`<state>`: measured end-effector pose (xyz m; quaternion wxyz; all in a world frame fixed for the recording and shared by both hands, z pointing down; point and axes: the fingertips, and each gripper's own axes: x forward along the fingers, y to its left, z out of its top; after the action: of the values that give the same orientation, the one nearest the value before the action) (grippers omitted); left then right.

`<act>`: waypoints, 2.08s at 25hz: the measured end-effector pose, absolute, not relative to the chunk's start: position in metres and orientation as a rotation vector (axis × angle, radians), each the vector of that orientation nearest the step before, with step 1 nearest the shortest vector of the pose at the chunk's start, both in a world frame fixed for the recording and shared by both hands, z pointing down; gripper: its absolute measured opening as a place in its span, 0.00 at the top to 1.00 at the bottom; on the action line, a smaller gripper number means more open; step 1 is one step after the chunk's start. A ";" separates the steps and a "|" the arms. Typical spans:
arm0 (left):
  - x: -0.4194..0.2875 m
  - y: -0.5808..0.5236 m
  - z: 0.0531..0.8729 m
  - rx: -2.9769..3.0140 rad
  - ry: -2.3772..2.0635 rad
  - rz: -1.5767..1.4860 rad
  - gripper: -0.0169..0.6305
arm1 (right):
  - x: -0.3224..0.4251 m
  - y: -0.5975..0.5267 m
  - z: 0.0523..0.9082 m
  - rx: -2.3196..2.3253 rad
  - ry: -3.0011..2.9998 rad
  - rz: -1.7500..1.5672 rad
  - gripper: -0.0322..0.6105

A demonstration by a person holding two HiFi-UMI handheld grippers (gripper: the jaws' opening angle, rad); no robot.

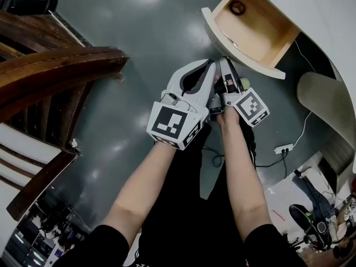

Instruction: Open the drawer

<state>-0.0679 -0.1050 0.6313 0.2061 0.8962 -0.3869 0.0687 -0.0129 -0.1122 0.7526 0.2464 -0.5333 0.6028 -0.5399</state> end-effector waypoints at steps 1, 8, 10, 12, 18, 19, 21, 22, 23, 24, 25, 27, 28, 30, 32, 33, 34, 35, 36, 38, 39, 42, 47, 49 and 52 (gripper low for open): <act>-0.069 -0.104 0.632 2.496 -1.080 0.191 0.96 | -0.014 -0.110 0.754 -1.455 1.637 -1.481 0.78; -0.074 -0.104 0.628 2.485 -1.085 0.192 0.96 | -0.020 -0.108 0.754 -1.463 1.617 -1.499 0.78; -0.075 -0.105 0.628 2.482 -1.086 0.197 0.96 | -0.018 -0.110 0.756 -1.462 1.615 -1.501 0.78; -0.076 -0.104 0.628 2.479 -1.086 0.201 0.96 | -0.017 -0.111 0.756 -1.459 1.617 -1.508 0.78; -0.070 -0.104 0.621 2.480 -1.067 0.217 0.96 | -0.014 -0.108 0.756 -1.481 1.624 -1.554 0.77; -0.067 -0.104 0.619 2.481 -1.059 0.222 0.96 | -0.012 -0.106 0.756 -1.488 1.627 -1.565 0.77; -0.061 -0.105 0.617 2.480 -1.041 0.233 0.96 | -0.007 -0.102 0.755 -1.502 1.642 -1.588 0.77; -0.058 -0.105 0.614 2.479 -1.034 0.239 0.96 | -0.005 -0.100 0.753 -1.508 1.656 -1.598 0.79; -0.055 -0.106 0.611 2.478 -1.029 0.243 0.96 | -0.004 -0.098 0.751 -1.512 1.674 -1.606 0.81; -0.052 -0.107 0.608 2.477 -1.025 0.246 0.96 | -0.003 -0.096 0.746 -1.514 1.694 -1.612 0.82; -0.049 -0.109 0.604 2.476 -1.022 0.247 0.96 | -0.003 -0.095 0.741 -1.513 1.712 -1.614 0.84; -0.045 -0.113 0.594 2.472 -1.017 0.243 0.96 | -0.002 -0.095 0.726 -1.503 1.750 -1.608 0.86; -0.045 -0.116 0.588 2.472 -1.014 0.242 0.96 | -0.004 -0.095 0.716 -1.498 1.776 -1.600 0.87; -0.045 -0.122 0.573 2.474 -1.011 0.242 0.96 | -0.007 -0.097 0.692 -1.487 1.841 -1.577 0.89; -0.043 -0.125 0.557 2.471 -1.009 0.241 0.96 | -0.007 -0.099 0.664 -1.482 1.916 -1.542 0.90; -0.042 -0.126 0.548 2.468 -1.006 0.239 0.96 | -0.005 -0.100 0.649 -1.484 1.955 -1.519 0.90; -0.040 -0.126 0.538 2.466 -1.003 0.237 0.96 | -0.003 -0.101 0.633 -1.486 1.995 -1.490 0.91; -0.039 -0.126 0.528 2.466 -0.999 0.237 0.96 | -0.002 -0.103 0.616 -1.488 2.033 -1.457 0.91; -0.038 -0.126 0.517 2.468 -0.995 0.238 0.96 | 0.000 -0.105 0.598 -1.490 2.068 -1.422 0.91; -0.037 -0.125 0.494 2.476 -0.993 0.239 0.96 | 0.003 -0.110 0.561 -1.492 2.124 -1.349 0.92; -0.036 -0.124 0.481 2.481 -0.995 0.239 0.96 | 0.006 -0.113 0.543 -1.493 2.148 -1.312 0.92; -0.031 -0.125 0.446 2.494 -1.002 0.230 0.96 | 0.016 -0.124 0.488 -1.495 2.222 -1.197 0.92; -0.024 -0.127 0.387 2.528 -1.012 0.218 0.96 | 0.026 -0.134 0.407 -1.502 2.323 -1.031 0.92; -0.024 -0.127 0.363 2.542 -1.017 0.206 0.96 | 0.027 -0.135 0.381 -1.512 2.367 -0.971 0.92; -0.020 -0.127 0.332 2.563 -1.021 0.189 0.96 | 0.030 -0.134 0.346 -1.512 2.413 -0.897 0.92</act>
<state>-0.0203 -0.1273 0.3319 0.1872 0.9105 -0.3626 0.0672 0.0301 -0.1335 0.3457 0.0778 -0.5050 0.8057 -0.2995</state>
